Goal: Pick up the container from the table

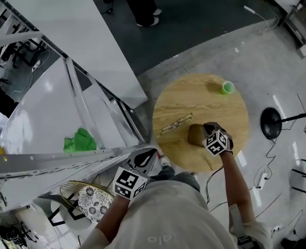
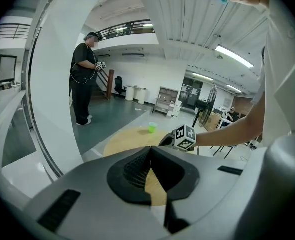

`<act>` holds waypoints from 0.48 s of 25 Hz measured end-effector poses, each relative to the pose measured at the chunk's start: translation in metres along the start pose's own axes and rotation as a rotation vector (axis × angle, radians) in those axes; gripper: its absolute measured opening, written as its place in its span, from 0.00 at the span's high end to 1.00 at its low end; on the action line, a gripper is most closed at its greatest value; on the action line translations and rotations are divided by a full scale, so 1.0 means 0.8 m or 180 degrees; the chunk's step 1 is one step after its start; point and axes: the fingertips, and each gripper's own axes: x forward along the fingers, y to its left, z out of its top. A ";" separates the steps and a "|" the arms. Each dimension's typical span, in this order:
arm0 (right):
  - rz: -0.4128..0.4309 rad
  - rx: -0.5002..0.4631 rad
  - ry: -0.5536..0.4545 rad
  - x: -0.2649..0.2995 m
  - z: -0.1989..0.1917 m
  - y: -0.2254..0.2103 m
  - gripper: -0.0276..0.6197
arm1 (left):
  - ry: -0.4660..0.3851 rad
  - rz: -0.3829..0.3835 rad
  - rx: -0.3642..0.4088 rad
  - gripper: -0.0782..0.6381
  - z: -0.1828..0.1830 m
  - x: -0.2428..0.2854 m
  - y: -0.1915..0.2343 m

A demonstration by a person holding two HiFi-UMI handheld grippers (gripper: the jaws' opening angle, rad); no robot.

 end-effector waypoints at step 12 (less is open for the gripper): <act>-0.0527 0.0628 -0.0793 -0.125 0.039 -0.062 0.92 | -0.0122 -0.0003 0.0058 0.87 0.037 0.027 -0.026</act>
